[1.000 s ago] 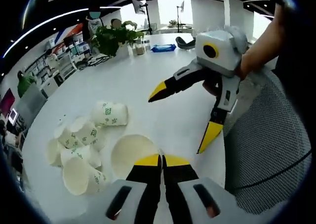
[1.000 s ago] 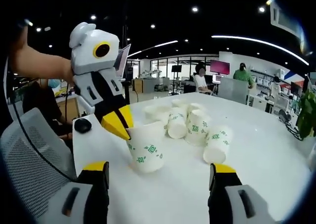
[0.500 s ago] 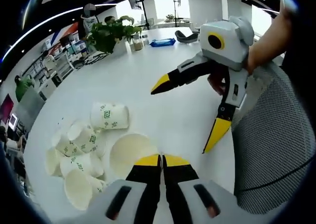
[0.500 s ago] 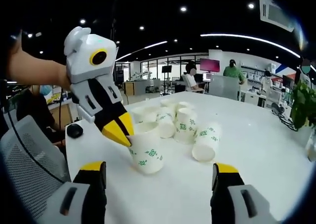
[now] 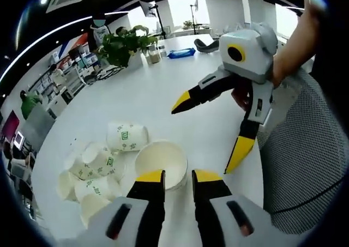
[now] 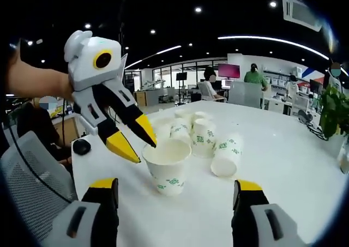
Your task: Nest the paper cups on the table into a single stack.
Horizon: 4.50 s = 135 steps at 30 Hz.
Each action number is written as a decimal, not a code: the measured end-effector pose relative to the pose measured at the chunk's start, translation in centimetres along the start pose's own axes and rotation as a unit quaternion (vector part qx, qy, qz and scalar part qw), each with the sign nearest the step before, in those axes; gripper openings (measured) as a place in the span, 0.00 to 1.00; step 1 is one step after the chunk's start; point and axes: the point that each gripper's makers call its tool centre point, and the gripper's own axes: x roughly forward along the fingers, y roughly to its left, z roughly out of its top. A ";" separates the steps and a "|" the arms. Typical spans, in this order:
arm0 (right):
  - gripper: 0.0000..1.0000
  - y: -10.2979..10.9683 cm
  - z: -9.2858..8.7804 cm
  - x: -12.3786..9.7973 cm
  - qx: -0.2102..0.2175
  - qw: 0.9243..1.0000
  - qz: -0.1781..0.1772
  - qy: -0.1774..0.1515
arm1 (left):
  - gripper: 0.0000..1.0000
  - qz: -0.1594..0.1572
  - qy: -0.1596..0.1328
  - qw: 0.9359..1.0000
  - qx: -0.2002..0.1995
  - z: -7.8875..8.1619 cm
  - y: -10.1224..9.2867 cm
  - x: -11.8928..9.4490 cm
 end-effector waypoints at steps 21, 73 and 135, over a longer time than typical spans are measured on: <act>0.88 -0.1 -0.1 0.0 0.003 1.000 0.000 0.000 | 0.44 0.165 -0.071 0.980 -0.086 -0.5 8.1 -4.7; 0.86 -0.1 -0.4 -0.2 0.009 1.000 -0.005 0.017 | 0.53 0.208 -0.074 0.942 -0.253 -8.0 13.8 -2.3; 0.98 -0.5 0.5 -0.2 0.018 1.000 -0.013 -0.009 | 0.47 0.191 -0.178 0.946 -0.189 3.7 9.7 -7.2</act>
